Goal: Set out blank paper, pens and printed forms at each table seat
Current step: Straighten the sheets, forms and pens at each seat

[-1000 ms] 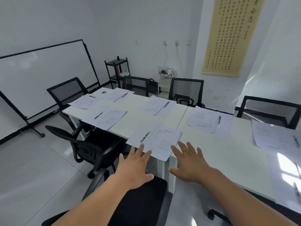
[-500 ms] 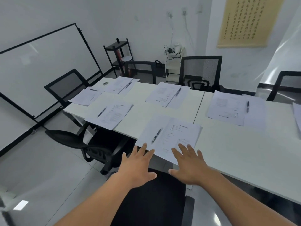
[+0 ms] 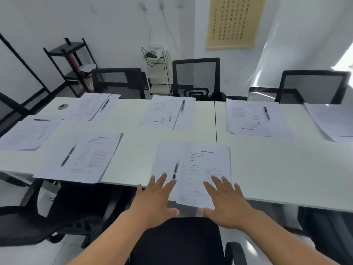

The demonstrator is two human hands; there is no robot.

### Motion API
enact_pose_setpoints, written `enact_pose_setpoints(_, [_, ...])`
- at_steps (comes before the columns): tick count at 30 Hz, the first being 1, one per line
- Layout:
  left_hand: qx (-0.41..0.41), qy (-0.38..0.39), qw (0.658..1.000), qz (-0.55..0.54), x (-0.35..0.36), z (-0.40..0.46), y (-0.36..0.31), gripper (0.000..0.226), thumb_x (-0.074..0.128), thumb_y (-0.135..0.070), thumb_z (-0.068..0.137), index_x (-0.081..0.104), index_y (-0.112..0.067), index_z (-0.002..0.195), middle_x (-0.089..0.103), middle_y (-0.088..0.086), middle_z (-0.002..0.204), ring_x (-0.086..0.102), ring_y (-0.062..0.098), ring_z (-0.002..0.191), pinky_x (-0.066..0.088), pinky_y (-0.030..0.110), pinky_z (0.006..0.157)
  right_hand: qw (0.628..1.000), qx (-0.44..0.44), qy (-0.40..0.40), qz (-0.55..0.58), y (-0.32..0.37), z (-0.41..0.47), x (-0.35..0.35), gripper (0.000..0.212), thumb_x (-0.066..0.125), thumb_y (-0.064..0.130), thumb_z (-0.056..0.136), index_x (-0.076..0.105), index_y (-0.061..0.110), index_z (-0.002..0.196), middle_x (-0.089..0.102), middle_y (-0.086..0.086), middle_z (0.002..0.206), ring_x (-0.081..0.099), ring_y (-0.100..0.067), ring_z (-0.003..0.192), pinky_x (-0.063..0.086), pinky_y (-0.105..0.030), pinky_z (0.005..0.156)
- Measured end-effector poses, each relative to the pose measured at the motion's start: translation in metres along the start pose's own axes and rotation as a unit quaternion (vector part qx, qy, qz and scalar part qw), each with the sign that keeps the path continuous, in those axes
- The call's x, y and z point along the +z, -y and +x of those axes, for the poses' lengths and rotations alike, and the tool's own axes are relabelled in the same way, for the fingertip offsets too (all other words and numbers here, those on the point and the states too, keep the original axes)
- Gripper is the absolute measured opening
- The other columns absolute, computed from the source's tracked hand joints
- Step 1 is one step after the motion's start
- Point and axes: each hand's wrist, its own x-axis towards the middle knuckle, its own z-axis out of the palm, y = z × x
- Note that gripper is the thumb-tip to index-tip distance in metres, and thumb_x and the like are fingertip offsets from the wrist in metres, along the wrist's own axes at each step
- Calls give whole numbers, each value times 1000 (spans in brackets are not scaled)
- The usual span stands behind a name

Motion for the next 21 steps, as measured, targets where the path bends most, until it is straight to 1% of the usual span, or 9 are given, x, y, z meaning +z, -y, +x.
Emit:
enact_pose_setpoints(2, [21,18,1000,-5,5,18,15,100,62,-66,99,-1,-43,173,-16,-7,183,-10,30,170,5,66,134,1000,24,18,8,9,16,10,94,44,69,103,-5,32,174,-15,-3,182,-17,-34,167,-4,-62,134])
enact_pose_setpoints(5, [45,33,998,-4,12,38,29,101,63,-64,97,-1,-42,173,-15,-7,183,-10,30,170,5,66,134,998,44,24,24,23,32,21,95,45,69,102,-4,32,174,-14,-3,182,-16,-35,167,-3,-63,134])
enact_pose_setpoints(8, [62,29,998,2,7,66,39,104,66,-65,95,0,-43,173,-13,-6,183,-9,32,170,6,67,134,998,55,14,34,32,53,18,94,45,69,102,-2,33,174,-14,-2,182,-16,-35,167,-3,-62,134])
enact_pose_setpoints(11, [79,37,996,14,0,101,47,107,69,-64,95,-1,-43,173,-15,-6,183,-10,33,170,7,68,134,997,68,3,30,30,85,15,93,44,70,102,-2,32,174,-14,-3,182,-15,-35,167,-1,-63,134])
enact_pose_setpoints(14, [94,49,993,45,-3,129,57,112,74,-61,93,-4,-44,172,-19,-5,182,-12,34,169,6,68,134,996,76,-4,34,26,110,17,94,44,71,103,-4,32,174,-18,-2,182,-17,-35,167,-1,-62,134])
enact_pose_setpoints(17, [112,86,987,70,-1,157,71,120,81,-55,91,-8,-48,171,-27,-7,180,-19,32,168,2,66,134,996,80,-4,43,19,131,27,96,45,72,103,-7,34,173,-24,-2,180,-21,-35,166,-2,-62,134])
enact_pose_setpoints(21, [147,97,980,96,3,176,77,121,85,-49,90,-6,-51,171,-28,-7,179,-16,31,169,7,62,135,996,80,-5,29,6,142,38,97,45,73,102,-9,36,173,-29,-2,179,-25,-37,165,-1,-63,134])
